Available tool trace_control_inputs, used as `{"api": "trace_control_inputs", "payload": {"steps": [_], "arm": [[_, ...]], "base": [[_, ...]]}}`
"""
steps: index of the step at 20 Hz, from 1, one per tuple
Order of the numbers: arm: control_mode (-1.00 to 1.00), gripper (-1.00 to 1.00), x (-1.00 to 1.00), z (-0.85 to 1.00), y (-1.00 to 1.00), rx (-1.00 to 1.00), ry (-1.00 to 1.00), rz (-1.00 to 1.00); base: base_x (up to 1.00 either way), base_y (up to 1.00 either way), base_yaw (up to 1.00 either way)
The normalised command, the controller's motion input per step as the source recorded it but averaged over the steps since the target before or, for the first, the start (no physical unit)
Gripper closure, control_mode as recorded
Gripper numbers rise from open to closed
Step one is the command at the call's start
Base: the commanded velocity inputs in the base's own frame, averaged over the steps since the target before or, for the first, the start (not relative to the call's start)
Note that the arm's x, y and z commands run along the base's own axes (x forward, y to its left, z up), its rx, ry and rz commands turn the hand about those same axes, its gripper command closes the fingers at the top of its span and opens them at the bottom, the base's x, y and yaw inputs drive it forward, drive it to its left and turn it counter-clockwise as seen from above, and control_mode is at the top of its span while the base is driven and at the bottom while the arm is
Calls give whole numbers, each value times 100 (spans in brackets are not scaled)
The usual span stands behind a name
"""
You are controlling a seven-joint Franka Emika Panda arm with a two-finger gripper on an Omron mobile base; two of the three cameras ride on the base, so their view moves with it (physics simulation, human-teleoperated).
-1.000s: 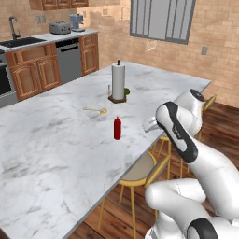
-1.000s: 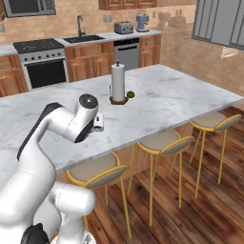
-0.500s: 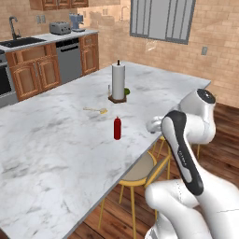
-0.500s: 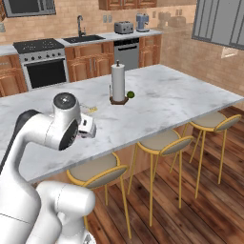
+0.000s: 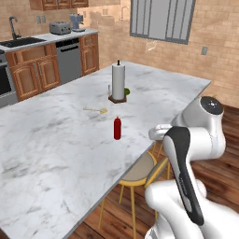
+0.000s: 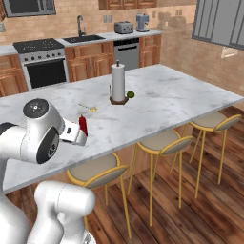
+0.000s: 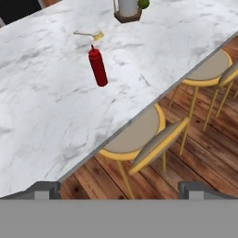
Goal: Move the ketchup and shaker from the cabinet to the dining counter.
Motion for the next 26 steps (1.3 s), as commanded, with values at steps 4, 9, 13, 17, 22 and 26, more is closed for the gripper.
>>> {"api": "trace_control_inputs", "payload": {"steps": [4, 9, 13, 17, 22, 26], "arm": [[-100, -100, -39, 23, 0, -3, 0, 0], [-100, -100, -30, 21, 0, -1, 0, 0], [-100, -100, -26, 24, 0, -2, 0, 0], [-100, -100, -13, 5, 0, 0, 1, 0], [-100, -100, 0, 0, 0, 0, 0, 0], [-100, -100, 0, 0, 0, 0, 0, 0]], "base": [[0, 0, 0], [0, 0, 0], [0, 0, 0], [0, 0, 0], [0, 0, 0], [0, 0, 0]]}}
